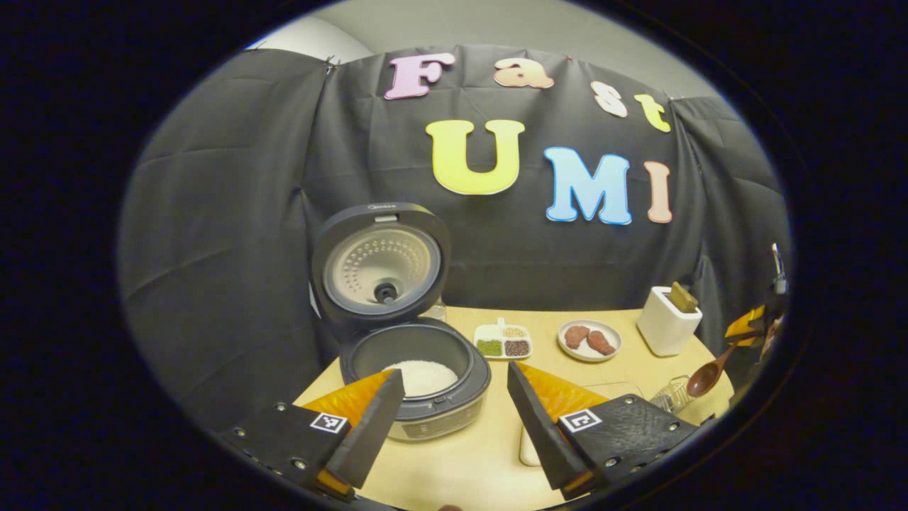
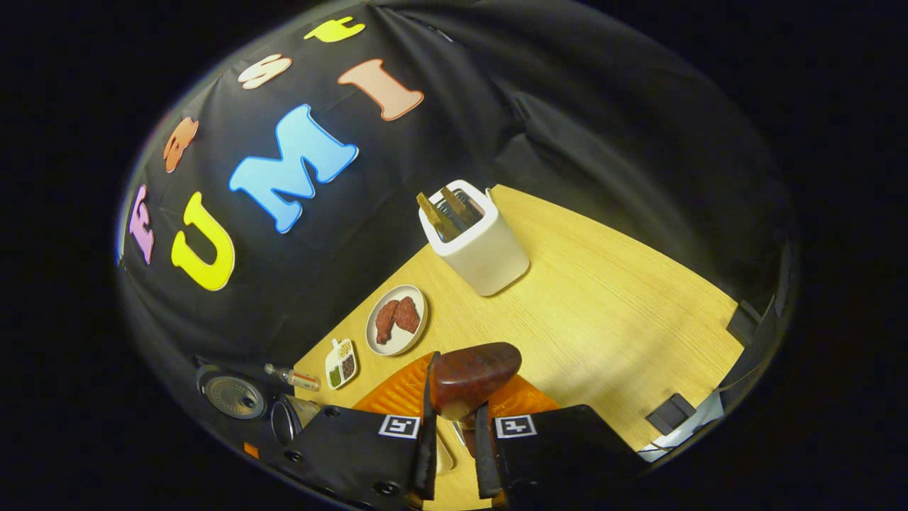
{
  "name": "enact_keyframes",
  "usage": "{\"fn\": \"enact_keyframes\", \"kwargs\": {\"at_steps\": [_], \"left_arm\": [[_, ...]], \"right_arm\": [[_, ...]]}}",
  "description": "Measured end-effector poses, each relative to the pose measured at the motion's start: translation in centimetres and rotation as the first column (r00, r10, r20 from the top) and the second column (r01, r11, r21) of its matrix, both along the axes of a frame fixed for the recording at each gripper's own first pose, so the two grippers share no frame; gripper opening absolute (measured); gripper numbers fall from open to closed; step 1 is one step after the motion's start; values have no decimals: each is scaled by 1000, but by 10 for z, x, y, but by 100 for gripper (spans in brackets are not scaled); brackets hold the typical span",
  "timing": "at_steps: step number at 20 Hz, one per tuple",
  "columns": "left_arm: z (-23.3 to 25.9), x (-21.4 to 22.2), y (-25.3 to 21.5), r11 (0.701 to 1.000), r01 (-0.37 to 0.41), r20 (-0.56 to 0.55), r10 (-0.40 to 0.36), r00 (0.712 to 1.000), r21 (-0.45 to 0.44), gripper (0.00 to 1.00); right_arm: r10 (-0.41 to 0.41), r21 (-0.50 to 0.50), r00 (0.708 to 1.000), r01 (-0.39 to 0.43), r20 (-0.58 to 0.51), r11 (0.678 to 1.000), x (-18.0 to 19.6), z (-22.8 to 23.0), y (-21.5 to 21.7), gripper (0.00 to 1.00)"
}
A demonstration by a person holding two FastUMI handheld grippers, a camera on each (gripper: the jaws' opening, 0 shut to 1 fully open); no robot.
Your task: Close the left gripper, press the button to open the rice cooker; take a wooden spoon from the chopstick holder with the right hand, scoop a spoonful of rice and pour it into the rice cooker, then put the wooden spoon back into the chopstick holder.
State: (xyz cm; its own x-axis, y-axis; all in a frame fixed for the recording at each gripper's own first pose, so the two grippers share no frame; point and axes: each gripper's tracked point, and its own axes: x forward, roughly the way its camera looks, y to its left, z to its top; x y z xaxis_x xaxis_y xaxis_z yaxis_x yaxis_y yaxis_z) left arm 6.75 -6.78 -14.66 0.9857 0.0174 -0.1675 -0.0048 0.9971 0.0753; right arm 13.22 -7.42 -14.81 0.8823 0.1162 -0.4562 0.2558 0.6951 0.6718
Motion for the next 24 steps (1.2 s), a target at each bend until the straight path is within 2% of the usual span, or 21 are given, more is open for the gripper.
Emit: {"fn": "enact_keyframes", "kwargs": {"at_steps": [6, 10, 12, 15, 18, 21, 24], "left_arm": [[-32, 6, 13, 993, 102, -53, -105, 993, -52, 92], [-35, 15, 27, 987, 137, -48, -141, 989, -79, 93], [-31, 17, 34, 985, 149, -39, -152, 988, -82, 93], [-29, 16, 44, 984, 162, -33, -165, 986, -77, 93], [-31, 13, 62, 988, 143, -40, -146, 988, -65, 93], [-26, 6, 73, 985, 148, -26, -151, 988, -87, 92], [-21, 2, 92, 989, 136, -12, -137, 991, -67, 93]], "right_arm": [[-130, -36, 988, 134, 87, 990, -48, 33, -14, 24], [-169, -33, 980, 174, 106, 984, -75, 42, -4, 24], [-164, -32, 980, 169, 109, 985, -81, 45, 9, 24], [-136, -8, 980, 139, 148, 990, -77, 61, 37, 24], [-85, 17, 977, 83, 194, 996, -69, 79, 70, 24], [-1, -30, 979, 7, 202, 1000, -51, 82, 105, 24], [100, -109, 977, -80, 188, 991, -31, 76, 147, 24]]}}
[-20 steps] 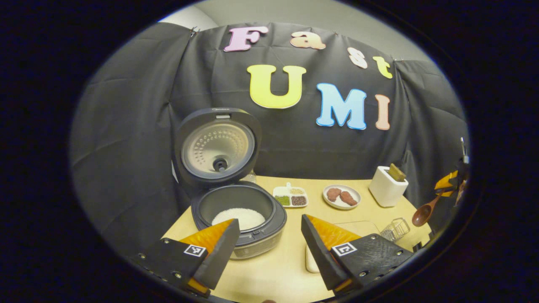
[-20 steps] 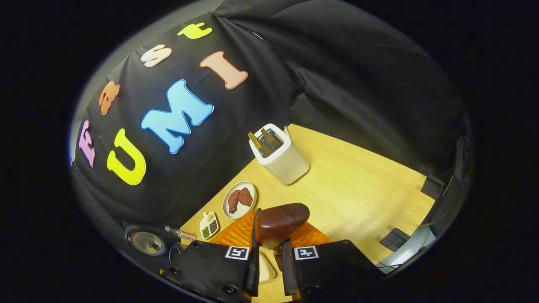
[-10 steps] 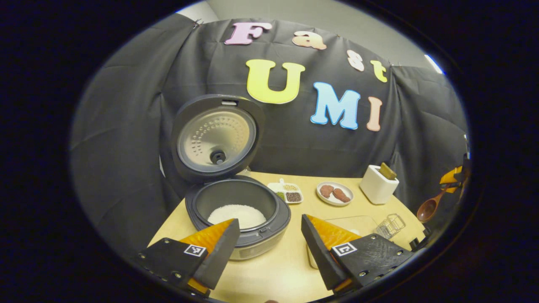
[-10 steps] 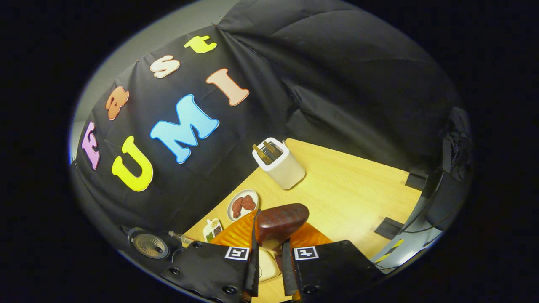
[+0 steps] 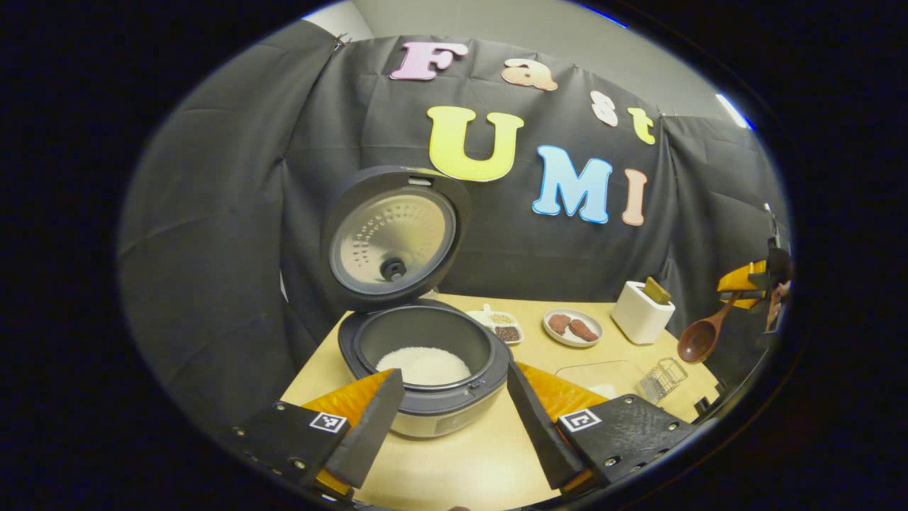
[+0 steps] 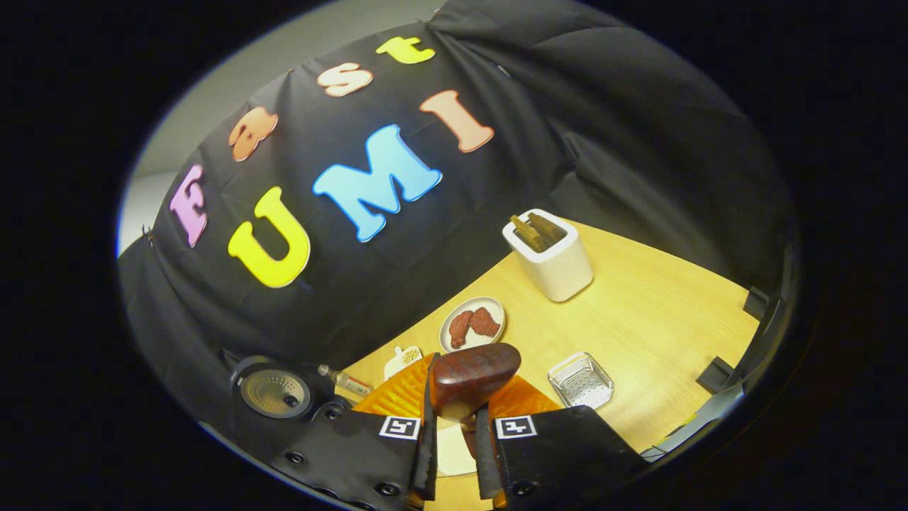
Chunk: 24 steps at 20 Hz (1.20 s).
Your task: Close the left gripper, press the button to open the rice cooker; take a wooden spoon from the chopstick holder with the right hand, scoop a spoonful of rice and pour it into the rice cooker, then put the wooden spoon back into the chopstick holder.
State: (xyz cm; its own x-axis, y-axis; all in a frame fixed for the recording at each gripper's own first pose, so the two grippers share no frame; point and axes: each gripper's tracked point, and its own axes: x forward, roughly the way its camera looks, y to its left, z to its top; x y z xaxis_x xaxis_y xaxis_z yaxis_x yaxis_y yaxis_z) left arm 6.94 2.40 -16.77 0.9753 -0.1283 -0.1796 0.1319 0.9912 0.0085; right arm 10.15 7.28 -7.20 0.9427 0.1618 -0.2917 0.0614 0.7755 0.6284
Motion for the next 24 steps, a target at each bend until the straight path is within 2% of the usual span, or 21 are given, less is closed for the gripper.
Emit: {"fn": "enact_keyframes", "kwargs": {"at_steps": [1, 2, 4, 8, 14, 16, 17, 20, 24], "left_arm": [[-1, -2, 6, 1000, -8, -1, 8, 1000, 3, 92], [1, -4, 12, 1000, -14, -2, 14, 1000, -1, 92], [0, -11, 23, 999, -32, -8, 32, 999, -16, 93], [-1, -24, 48, 995, -80, -11, 80, 997, -59, 92], [-24, -39, 72, 990, -134, -51, 131, 990, -55, 92], [-30, -43, 77, 988, -144, -63, 140, 988, -53, 93], [-33, -43, 77, 988, -146, -66, 143, 988, -51, 93], [-32, -44, 77, 988, -149, -64, 147, 987, -38, 92], [-28, -44, 75, 988, -149, -57, 147, 988, -31, 92]], "right_arm": [[34, -18, 999, -34, -8, 999, 5, -3, 15, 20], [68, -32, 998, -68, -12, 997, 9, -6, 31, 24], [114, -64, 993, -116, -22, 991, 19, -15, 54, 24], [157, -186, 985, -168, -73, 968, 42, -47, 81, 25], [196, -313, 969, -235, -151, 920, 63, -96, 106, 25], [206, -325, 960, -259, -188, 910, 62, -115, 115, 21], [212, -322, 956, -269, -201, 908, 63, -122, 121, 24], [236, -322, 943, -304, -233, 897, 64, -142, 139, 24], [247, -276, 936, -313, -249, 909, 62, -146, 161, 24]]}}
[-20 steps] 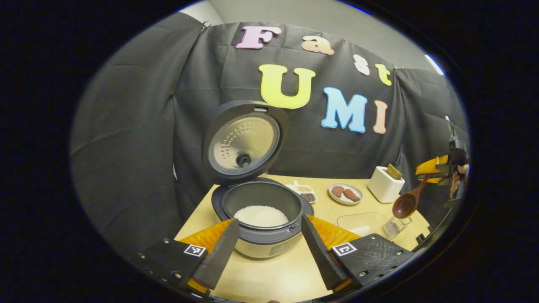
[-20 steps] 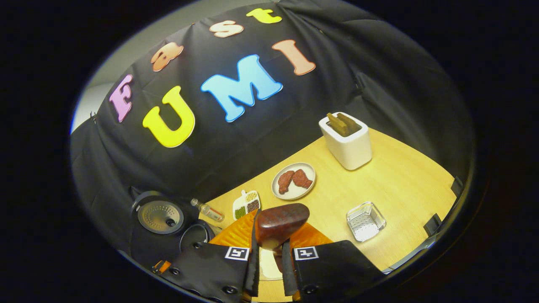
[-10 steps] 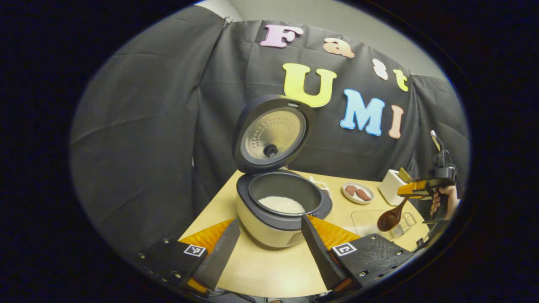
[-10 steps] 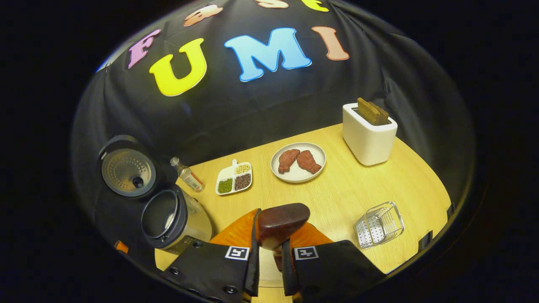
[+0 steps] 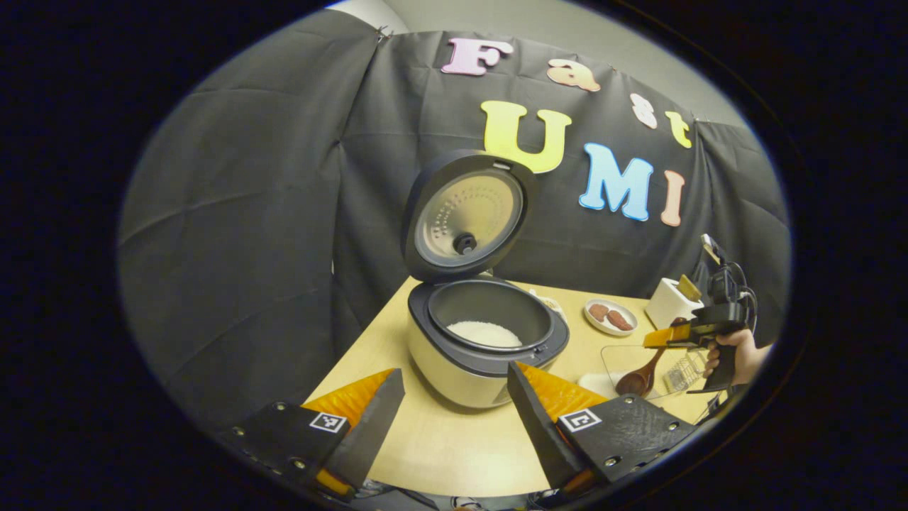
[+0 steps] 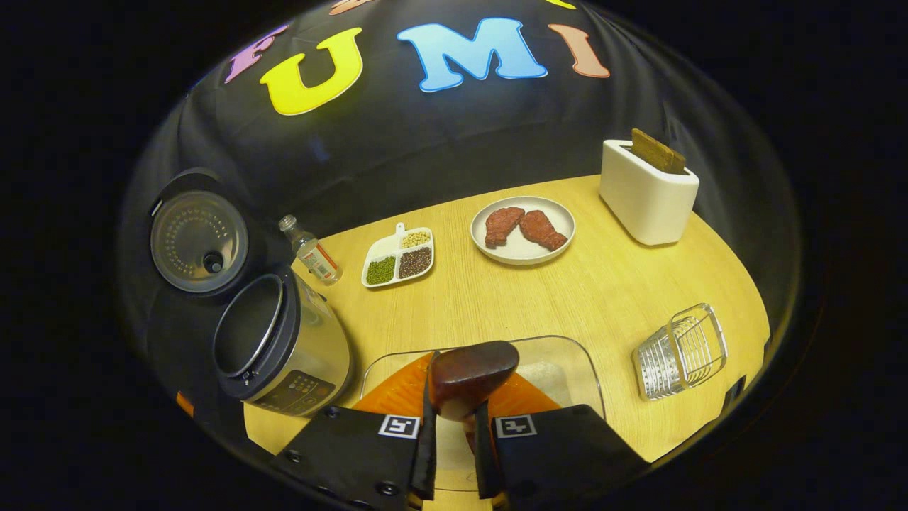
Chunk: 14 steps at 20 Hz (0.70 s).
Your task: Close the left gripper, press the button to open the rice cooker; take a wooden spoon from the chopstick holder with the right hand, scoop a spoonful of rice and pour it into the rice cooker, then put the wooden spoon back into the chopstick holder.
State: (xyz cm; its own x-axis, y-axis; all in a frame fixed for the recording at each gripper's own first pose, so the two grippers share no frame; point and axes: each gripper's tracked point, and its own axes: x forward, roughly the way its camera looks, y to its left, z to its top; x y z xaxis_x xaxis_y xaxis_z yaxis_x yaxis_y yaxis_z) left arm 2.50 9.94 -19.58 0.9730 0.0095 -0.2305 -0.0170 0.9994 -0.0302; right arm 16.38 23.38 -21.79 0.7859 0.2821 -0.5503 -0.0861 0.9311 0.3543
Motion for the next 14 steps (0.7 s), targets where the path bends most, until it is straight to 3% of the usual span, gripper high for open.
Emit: {"fn": "enact_keyframes", "kwargs": {"at_steps": [5, 9, 14], "left_arm": [[1, -6, 3, 1000, -13, 2, 13, 1000, 3, 93], [-4, -11, 3, 1000, -23, -10, 23, 1000, 5, 93], [3, -18, -4, 1000, -15, 0, 15, 1000, 15, 92]], "right_arm": [[37, 82, 998, -33, -42, 996, -11, 1, 26, 21], [44, 170, 994, -27, -96, 985, -17, 3, 43, 25], [28, 239, 991, 4, -129, 971, -20, 2, 36, 25]]}}
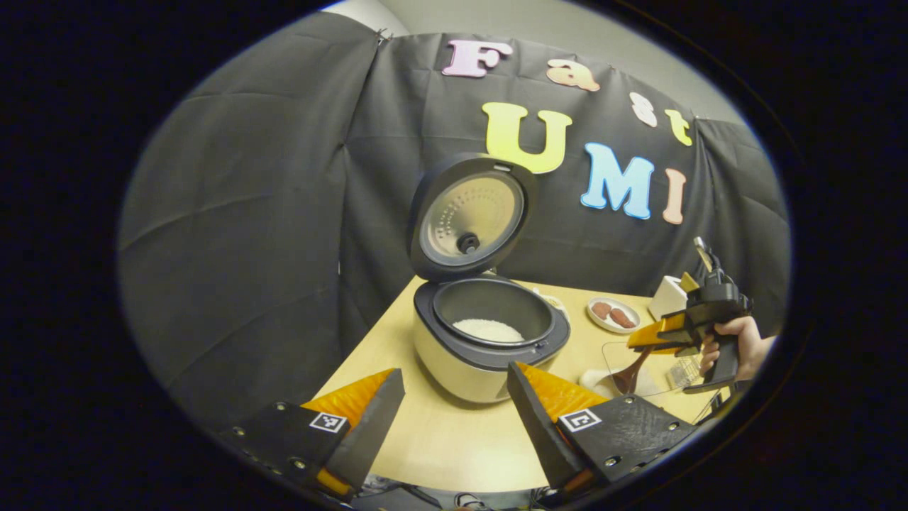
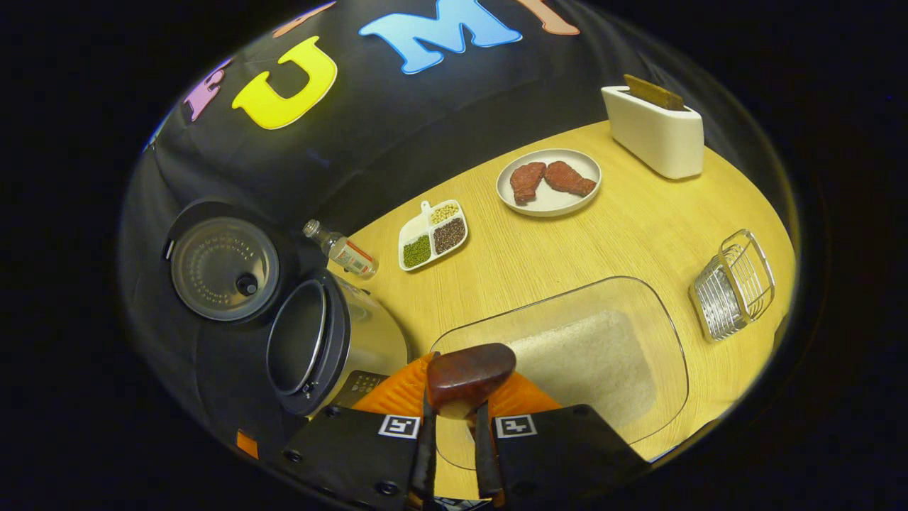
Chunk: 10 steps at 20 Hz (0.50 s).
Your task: Close the left gripper, press the button to open the rice cooker; take a wooden spoon from the chopstick holder with the right hand, scoop a spoonful of rice and pour it into the rice cooker, then put the wooden spoon back into the chopstick holder.
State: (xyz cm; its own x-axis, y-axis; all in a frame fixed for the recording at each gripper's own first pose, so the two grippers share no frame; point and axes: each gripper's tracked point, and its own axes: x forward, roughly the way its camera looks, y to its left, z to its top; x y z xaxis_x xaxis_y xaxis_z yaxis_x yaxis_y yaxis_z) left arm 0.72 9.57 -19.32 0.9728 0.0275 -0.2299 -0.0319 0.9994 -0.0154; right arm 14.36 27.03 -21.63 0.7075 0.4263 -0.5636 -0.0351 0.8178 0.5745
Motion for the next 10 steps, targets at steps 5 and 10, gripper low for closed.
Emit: {"fn": "enact_keyframes", "kwargs": {"at_steps": [5, 10], "left_arm": [[3, 1, -15, 1000, 25, 2, -25, 1000, 13, 93], [8, 7, -30, 997, 58, 3, -58, 998, 52, 93]], "right_arm": [[-96, 125, 993, 104, -71, 987, -3, -4, -32, 21], [-201, 155, 978, 208, -62, 966, 1, 10, -79, 21]]}}
